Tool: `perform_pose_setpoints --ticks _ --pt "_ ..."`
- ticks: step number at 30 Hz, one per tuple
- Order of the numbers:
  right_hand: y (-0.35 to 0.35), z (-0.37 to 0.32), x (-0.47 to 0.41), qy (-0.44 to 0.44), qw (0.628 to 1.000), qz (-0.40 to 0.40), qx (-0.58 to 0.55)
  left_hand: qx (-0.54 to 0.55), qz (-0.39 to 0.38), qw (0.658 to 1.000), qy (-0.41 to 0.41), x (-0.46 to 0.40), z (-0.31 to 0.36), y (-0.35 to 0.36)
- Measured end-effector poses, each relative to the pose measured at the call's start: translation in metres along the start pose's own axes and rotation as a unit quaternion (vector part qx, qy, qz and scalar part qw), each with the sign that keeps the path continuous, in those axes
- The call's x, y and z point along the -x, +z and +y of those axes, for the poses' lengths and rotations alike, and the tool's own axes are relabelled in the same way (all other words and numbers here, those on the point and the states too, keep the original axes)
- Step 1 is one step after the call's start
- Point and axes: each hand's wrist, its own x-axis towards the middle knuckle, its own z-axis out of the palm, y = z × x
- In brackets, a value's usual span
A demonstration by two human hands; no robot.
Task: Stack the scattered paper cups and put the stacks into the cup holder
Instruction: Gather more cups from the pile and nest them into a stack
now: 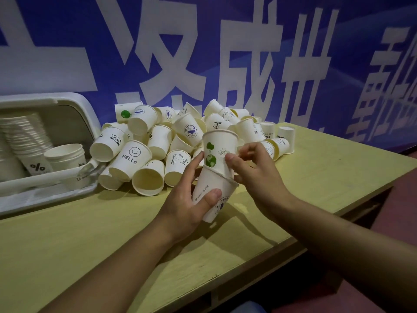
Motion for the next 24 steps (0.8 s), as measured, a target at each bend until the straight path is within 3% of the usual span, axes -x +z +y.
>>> perform_pose_setpoints --ticks 5,10,13,18,24 --pt "-0.001 0.0 -0.001 -0.029 0.997 -0.061 0.037 0.005 0.039 0.999 0.002 0.0 0.004 -0.003" --pt "-0.004 0.012 -0.006 -0.064 0.988 -0.069 0.125 -0.012 0.085 0.996 0.028 -0.002 0.002 -0.009" --pt "-0.02 0.033 -0.037 -0.076 0.965 0.028 0.248 -0.007 0.098 0.995 0.029 -0.002 0.004 -0.009" --pt "-0.045 0.069 -0.091 0.054 0.908 0.199 0.365 -0.017 0.093 0.995 0.027 -0.001 0.006 -0.008" --pt "-0.06 0.084 -0.098 0.125 0.894 0.186 0.388 -0.052 0.074 0.996 0.021 -0.001 0.004 -0.006"
